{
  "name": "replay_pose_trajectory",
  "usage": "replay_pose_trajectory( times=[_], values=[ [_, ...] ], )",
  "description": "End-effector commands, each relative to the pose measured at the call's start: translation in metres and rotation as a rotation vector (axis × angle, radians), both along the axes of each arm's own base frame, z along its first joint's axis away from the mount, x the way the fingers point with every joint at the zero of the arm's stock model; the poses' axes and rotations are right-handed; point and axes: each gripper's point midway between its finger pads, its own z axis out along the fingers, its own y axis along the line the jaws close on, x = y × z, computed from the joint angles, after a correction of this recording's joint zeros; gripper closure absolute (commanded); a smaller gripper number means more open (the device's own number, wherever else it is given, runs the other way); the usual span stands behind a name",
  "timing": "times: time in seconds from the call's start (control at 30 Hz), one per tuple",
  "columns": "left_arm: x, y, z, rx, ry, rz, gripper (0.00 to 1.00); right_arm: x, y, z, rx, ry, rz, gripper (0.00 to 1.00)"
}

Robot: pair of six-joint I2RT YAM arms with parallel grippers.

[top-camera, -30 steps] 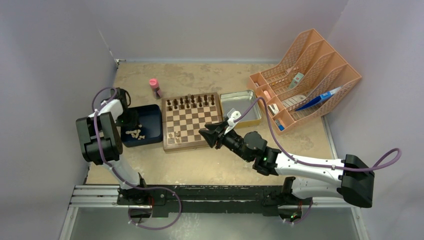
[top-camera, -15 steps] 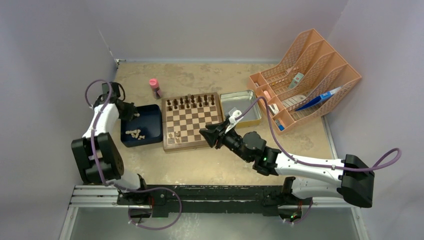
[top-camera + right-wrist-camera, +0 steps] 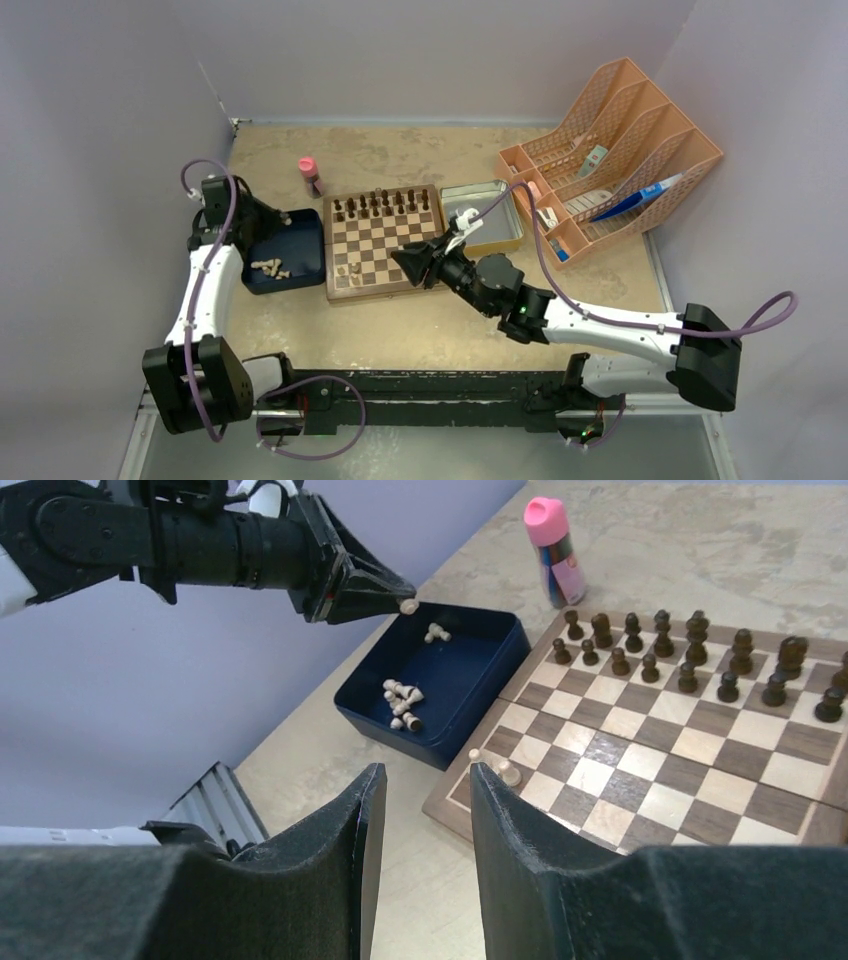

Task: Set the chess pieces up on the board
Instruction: Pick up the chess piece from the storage box.

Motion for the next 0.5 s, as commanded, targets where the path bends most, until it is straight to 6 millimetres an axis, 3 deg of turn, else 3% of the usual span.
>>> replay_pose_trajectory(
  times=[0.0,0.17,0.47],
  values=[
    [0.01,-0.034,0.036,0.07,-0.195,-0.23,1.0,0.014,0.008,0.023,0.101,0.074,0.031,0.61],
    [0.008,-0.072,0.062,0.12,-0.358,-0.447,1.0,0.034,0.001,0.031,0.149,0.086,0.053,0.61],
    [-0.012,-0.12,0.076,0.036,-0.492,-0.705,1.0,0.051,0.001,0.043,0.245,0.113,0.097,0.57]
  ],
)
